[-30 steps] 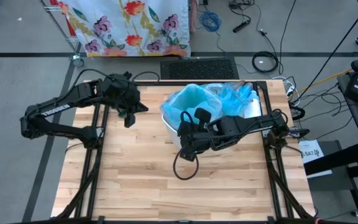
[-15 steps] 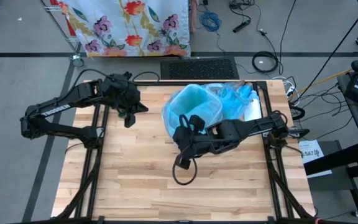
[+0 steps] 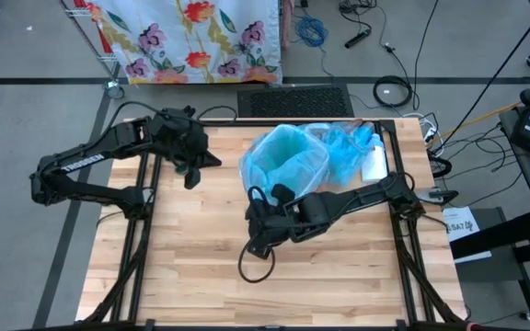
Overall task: Place trash/remove bag and relplace
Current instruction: Insert the new blue trash bag into the trash bin
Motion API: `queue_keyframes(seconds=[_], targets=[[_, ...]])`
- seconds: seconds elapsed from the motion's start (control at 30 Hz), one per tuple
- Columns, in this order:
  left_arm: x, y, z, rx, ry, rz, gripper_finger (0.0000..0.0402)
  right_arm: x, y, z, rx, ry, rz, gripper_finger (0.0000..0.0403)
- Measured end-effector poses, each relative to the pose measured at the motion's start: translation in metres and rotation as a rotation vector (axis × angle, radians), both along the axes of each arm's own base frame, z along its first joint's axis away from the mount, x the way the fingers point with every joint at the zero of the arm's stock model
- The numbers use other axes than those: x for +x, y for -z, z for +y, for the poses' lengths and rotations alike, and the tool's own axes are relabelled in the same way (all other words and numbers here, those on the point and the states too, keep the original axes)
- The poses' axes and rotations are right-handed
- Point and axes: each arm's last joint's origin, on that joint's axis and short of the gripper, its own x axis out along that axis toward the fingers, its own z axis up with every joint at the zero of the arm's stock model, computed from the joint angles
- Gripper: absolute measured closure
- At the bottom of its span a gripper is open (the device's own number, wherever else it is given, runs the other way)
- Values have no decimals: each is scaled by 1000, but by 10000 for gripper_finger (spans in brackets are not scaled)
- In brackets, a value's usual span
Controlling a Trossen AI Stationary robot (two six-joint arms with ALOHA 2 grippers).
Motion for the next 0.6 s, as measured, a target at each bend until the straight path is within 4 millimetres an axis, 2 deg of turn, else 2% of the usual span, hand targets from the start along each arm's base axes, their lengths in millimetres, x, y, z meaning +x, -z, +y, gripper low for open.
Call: queue_keyframes(seconds=[0.13,0.37,0.6], targets=[[4,-7,1,14,26,-91,401,-2,-4,-1,18,25,-23,403],[12,-20,-1,22,116,-251,401,-4,-23,3,87,0,-145,403],[21,-26,-3,52,146,-327,401,-27,-46,7,91,27,-187,403]])
